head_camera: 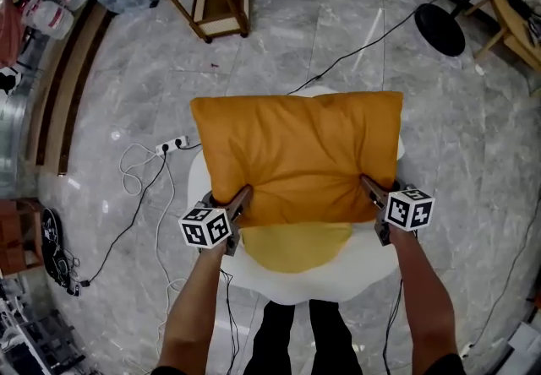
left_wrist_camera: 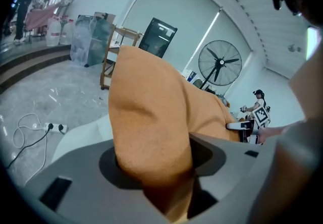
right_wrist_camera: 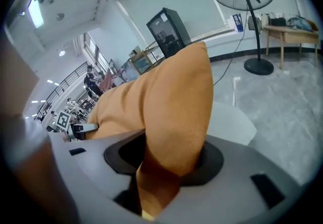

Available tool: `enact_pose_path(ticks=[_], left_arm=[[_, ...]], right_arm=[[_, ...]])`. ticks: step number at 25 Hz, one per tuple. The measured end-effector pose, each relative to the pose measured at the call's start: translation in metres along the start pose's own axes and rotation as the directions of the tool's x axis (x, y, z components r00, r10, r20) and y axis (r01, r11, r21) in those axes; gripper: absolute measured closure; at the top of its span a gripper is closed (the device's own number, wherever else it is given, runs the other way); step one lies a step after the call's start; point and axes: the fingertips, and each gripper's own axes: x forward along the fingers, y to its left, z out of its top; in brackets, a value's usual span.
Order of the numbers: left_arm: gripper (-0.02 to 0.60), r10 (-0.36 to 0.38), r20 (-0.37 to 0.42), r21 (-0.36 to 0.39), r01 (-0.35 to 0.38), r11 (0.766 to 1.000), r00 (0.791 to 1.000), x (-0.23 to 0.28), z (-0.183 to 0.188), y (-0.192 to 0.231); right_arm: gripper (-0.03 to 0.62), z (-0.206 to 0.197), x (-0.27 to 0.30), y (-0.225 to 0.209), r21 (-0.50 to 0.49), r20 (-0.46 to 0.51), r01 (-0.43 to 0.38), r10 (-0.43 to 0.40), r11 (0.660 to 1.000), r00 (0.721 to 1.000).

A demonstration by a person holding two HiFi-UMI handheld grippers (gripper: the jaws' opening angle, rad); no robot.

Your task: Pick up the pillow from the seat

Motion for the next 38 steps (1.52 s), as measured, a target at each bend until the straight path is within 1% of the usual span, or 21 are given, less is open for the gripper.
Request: enact_pose_path(ticks=[4,7,9,12,17,22,25,29,32,34,36,38], left_arm=[[0.327,-0.007,0.097,0.038,0.004,0.999,0.995,-0.046,0.052,-0.041],[0.327,-0.016,0.172,0.087,0.001,0.996,0.985,-0.085,0.098,-0.071],[0.327,-0.041,0.204,0.123,0.015,0.992,0.978,-0.115,0.124,-0.099],[0.327,-0.085,0.252,0.172,0.042,0.984,0.964,-0.161,0.158,-0.144],[0.325,-0.116,0.336,0.26,0.027,0.965,0.935,-0.233,0.215,-0.196],[0.328,-0.125,0.419,0.287,-0.001,0.958,0.899,-0.283,0.242,-0.24],[0.328,-0.153,0.456,0.314,0.002,0.949,0.877,-0.316,0.252,-0.261],[0.327,-0.205,0.524,0.354,0.007,0.935,0.827,-0.36,0.265,-0.288],[0.324,-0.225,0.576,0.378,-0.012,0.926,0.786,-0.382,0.283,-0.308],[0.324,-0.228,0.603,0.39,-0.034,0.92,0.764,-0.393,0.291,-0.32],[0.328,-0.226,0.617,0.403,-0.056,0.913,0.753,-0.399,0.295,-0.328],[0.331,-0.225,0.62,0.405,-0.061,0.912,0.752,-0.401,0.296,-0.331]], right_arm=[[0.398,0.052,-0.055,0.034,-0.052,0.107,0.012,-0.006,0.999,0.994],[0.396,0.092,-0.1,0.065,-0.086,0.195,0.011,0.006,0.996,0.981],[0.398,0.114,-0.141,0.087,-0.099,0.244,0.017,0.008,0.995,0.97],[0.396,0.142,-0.205,0.117,-0.134,0.317,0.033,0.011,0.99,0.948],[0.396,0.185,-0.278,0.166,-0.175,0.436,0.038,0.043,0.984,0.899],[0.399,0.209,-0.333,0.208,-0.183,0.535,0.089,0.024,0.979,0.844],[0.399,0.216,-0.369,0.23,-0.205,0.585,0.113,0.029,0.972,0.811],[0.398,0.229,-0.419,0.26,-0.26,0.651,0.136,0.07,0.956,0.755],[0.398,0.247,-0.452,0.279,-0.282,0.7,0.166,0.084,0.945,0.709],[0.398,0.254,-0.466,0.29,-0.283,0.729,0.191,0.081,0.94,0.68],[0.399,0.255,-0.47,0.299,-0.28,0.75,0.217,0.072,0.935,0.657],[0.402,0.254,-0.471,0.303,-0.28,0.758,0.231,0.067,0.932,0.649]])
